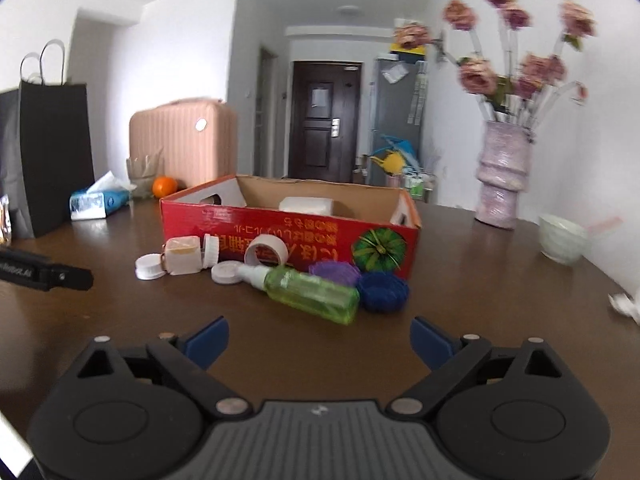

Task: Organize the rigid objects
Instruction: 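Grasp the white ribbed bottle cap with left gripper while right gripper grasps green spray bottle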

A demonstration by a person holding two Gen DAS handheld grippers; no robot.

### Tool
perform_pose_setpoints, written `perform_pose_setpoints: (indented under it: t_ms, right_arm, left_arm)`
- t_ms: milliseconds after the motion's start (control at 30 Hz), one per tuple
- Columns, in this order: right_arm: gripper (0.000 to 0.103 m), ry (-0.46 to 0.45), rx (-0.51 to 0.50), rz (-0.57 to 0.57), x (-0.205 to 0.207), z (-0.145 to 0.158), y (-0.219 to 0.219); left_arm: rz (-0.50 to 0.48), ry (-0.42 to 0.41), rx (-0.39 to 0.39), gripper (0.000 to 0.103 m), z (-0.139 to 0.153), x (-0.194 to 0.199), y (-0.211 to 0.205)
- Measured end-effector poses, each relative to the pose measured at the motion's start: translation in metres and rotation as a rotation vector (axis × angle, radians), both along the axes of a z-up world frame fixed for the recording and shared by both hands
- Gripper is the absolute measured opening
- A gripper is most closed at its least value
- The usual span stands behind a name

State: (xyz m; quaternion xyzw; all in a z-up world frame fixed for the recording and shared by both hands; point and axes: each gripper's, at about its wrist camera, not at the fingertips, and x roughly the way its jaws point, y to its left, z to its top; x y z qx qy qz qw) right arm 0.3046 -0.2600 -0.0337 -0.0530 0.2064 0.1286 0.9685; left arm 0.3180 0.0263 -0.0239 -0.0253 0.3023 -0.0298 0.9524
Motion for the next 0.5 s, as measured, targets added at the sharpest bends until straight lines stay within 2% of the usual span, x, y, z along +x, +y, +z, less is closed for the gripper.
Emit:
perform_pose_setpoints:
  t_ms: [167,267,333,500]
  right_arm:
    - [0.081,0.003,-0.070,0.098,0.058,0.001,0.021]
    - [0.068,0.041,-0.140,0.122,0.083,-0.005,0.036]
    - [0.055,0.083,-0.147,0.138,0.095,-0.011,0.041]
    - [0.052,0.110,-0.128,0.128,0.092,-0.014,0.042]
  left_arm:
    - [-0.038,0.045,-0.006,0.077,-0.009,0.048,0.000]
    - [-0.053,0.071,-0.037,0.071,-0.014,0.066,0.000]
    - [-0.063,0.077,-0.057,0.066,-0.018,0.075,0.000]
    - [-0.065,0.043,-0.033,0.059,-0.021,0.079,-0.003]
